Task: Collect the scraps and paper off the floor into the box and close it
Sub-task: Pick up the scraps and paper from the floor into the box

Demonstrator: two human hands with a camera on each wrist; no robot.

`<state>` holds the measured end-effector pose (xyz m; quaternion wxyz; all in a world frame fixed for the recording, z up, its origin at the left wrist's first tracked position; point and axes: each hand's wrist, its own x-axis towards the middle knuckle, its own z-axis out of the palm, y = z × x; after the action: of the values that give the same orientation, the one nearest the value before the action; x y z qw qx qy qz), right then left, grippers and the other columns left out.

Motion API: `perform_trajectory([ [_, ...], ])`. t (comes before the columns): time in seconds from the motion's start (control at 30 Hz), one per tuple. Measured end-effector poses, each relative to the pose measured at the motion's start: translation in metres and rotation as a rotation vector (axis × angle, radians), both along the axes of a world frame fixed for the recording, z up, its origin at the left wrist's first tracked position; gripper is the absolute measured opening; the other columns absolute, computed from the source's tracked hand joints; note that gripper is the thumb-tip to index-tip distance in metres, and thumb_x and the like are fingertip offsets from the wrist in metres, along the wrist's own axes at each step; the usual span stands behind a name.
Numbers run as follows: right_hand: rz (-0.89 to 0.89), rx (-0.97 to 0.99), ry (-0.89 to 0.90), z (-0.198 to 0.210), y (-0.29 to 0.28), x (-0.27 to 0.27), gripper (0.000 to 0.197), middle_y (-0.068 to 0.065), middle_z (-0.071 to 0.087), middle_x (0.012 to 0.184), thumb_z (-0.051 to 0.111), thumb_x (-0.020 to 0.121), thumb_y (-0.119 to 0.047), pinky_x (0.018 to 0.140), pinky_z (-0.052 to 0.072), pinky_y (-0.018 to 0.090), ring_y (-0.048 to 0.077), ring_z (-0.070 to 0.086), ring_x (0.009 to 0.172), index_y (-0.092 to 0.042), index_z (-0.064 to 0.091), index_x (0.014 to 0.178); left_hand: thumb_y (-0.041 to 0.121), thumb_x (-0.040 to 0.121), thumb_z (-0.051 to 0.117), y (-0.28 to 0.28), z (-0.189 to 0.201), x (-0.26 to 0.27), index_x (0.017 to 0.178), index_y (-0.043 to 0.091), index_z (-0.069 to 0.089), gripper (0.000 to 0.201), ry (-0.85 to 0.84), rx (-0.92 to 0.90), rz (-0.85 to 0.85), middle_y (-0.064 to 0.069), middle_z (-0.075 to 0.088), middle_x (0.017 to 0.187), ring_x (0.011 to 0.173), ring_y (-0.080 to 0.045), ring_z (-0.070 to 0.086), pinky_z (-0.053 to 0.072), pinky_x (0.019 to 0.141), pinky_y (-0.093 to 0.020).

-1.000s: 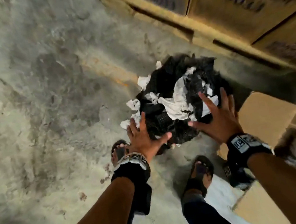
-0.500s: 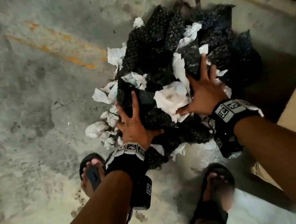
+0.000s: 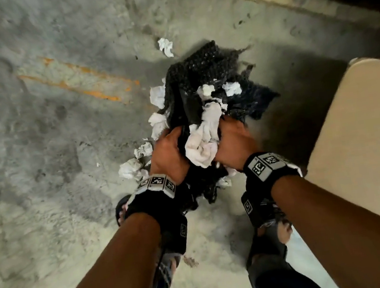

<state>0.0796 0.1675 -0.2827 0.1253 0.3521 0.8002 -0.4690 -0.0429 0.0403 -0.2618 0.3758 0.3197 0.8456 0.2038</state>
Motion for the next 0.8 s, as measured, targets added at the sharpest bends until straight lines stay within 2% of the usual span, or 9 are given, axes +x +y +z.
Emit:
perform_trajectory([
  [0.1, 0.017, 0.016, 0.039, 0.044, -0.008, 0.006, 0.061, 0.011, 0.066, 0.117, 0.056, 0.074, -0.057, 0.09, 0.055, 0.044, 0.033, 0.065, 0.106, -0.018, 0.066, 0.12, 0.032, 0.078, 0.073, -0.009, 0.051, 0.004, 0.113, 0.022, 0.068, 0.037, -0.041, 0.104, 0.059, -0.005, 0.066, 0.111, 0.098, -0.022, 0.068, 0.055, 0.088, -0.032],
  [0.17, 0.0, 0.026, 0.08, 0.079, -0.011, 0.012, 0.056, 0.013, 0.066, 0.112, 0.058, 0.073, -0.054, 0.085, 0.056, 0.045, 0.035, 0.065, 0.101, -0.018, 0.067, 0.115, 0.024, 0.079, 0.075, -0.012, 0.09, 0.009, 0.112, 0.017, 0.069, 0.035, -0.026, 0.144, 0.068, -0.003, 0.065, 0.113, 0.1, -0.017, 0.066, 0.052, 0.092, -0.024],
  [0.2, -0.002, 0.032, 0.096, 0.095, -0.014, 0.014, 0.055, 0.013, 0.065, 0.114, 0.06, 0.074, -0.053, 0.086, 0.056, 0.045, 0.035, 0.064, 0.103, -0.018, 0.067, 0.116, 0.019, 0.079, 0.075, -0.015, 0.107, 0.011, 0.113, 0.014, 0.069, 0.035, -0.006, 0.144, 0.058, -0.005, 0.065, 0.114, 0.101, -0.018, 0.066, 0.051, 0.092, -0.022],
  [0.27, -0.012, 0.053, 0.134, 0.127, -0.018, 0.024, 0.055, 0.012, 0.063, 0.121, 0.065, 0.076, -0.049, 0.09, 0.054, 0.047, 0.035, 0.06, 0.11, -0.017, 0.064, 0.121, 0.012, 0.078, 0.074, -0.017, 0.14, 0.017, 0.116, 0.01, 0.067, 0.038, 0.039, 0.129, 0.021, -0.011, 0.065, 0.117, 0.105, -0.024, 0.065, 0.052, 0.092, -0.028],
  [0.4, -0.058, 0.047, 0.148, 0.175, -0.013, 0.054, 0.059, 0.008, 0.062, 0.131, 0.061, 0.079, -0.052, 0.098, 0.051, 0.045, 0.031, 0.056, 0.121, -0.019, 0.062, 0.128, 0.025, 0.081, 0.068, -0.003, 0.194, 0.039, 0.117, 0.017, 0.066, 0.037, 0.02, 0.176, -0.009, -0.005, 0.064, 0.121, 0.105, -0.02, 0.067, 0.056, 0.09, -0.031],
  [0.57, -0.273, 0.02, 0.191, 0.235, 0.022, 0.137, 0.053, 0.008, 0.064, 0.129, 0.073, 0.077, -0.04, 0.096, 0.053, 0.044, 0.029, 0.063, 0.115, -0.019, 0.064, 0.125, 0.012, 0.083, 0.071, 0.051, 0.245, 0.1, 0.115, 0.016, 0.066, 0.032, -0.061, 0.232, -0.117, -0.002, 0.064, 0.117, 0.106, -0.015, 0.064, 0.053, 0.092, -0.036],
  [0.63, -0.394, 0.035, 0.206, 0.259, 0.04, 0.18, 0.05, 0.011, 0.068, 0.124, 0.073, 0.077, -0.042, 0.096, 0.052, 0.033, 0.029, 0.065, 0.111, -0.015, 0.068, 0.119, 0.021, 0.078, 0.075, 0.082, 0.257, 0.134, 0.119, 0.017, 0.066, 0.042, -0.064, 0.271, -0.217, -0.002, 0.065, 0.118, 0.108, -0.017, 0.064, 0.053, 0.093, -0.036],
  [0.7, -0.502, 0.076, 0.216, 0.276, 0.061, 0.224, 0.041, 0.011, 0.072, 0.114, 0.076, 0.076, -0.034, 0.089, 0.045, 0.021, 0.025, 0.068, 0.104, -0.011, 0.071, 0.11, 0.027, 0.074, 0.076, 0.115, 0.267, 0.173, 0.122, 0.018, 0.066, 0.049, -0.103, 0.312, -0.303, -0.002, 0.065, 0.121, 0.111, -0.016, 0.064, 0.052, 0.096, -0.035],
  [0.8, -0.643, 0.105, 0.192, 0.288, 0.091, 0.292, 0.033, 0.006, 0.075, 0.108, 0.085, 0.075, -0.023, 0.086, 0.051, 0.024, 0.019, 0.07, 0.101, -0.013, 0.073, 0.104, 0.021, 0.075, 0.077, 0.165, 0.264, 0.235, 0.119, 0.016, 0.068, 0.045, -0.19, 0.364, -0.375, -0.002, 0.066, 0.121, 0.111, -0.014, 0.064, 0.052, 0.096, -0.035],
])
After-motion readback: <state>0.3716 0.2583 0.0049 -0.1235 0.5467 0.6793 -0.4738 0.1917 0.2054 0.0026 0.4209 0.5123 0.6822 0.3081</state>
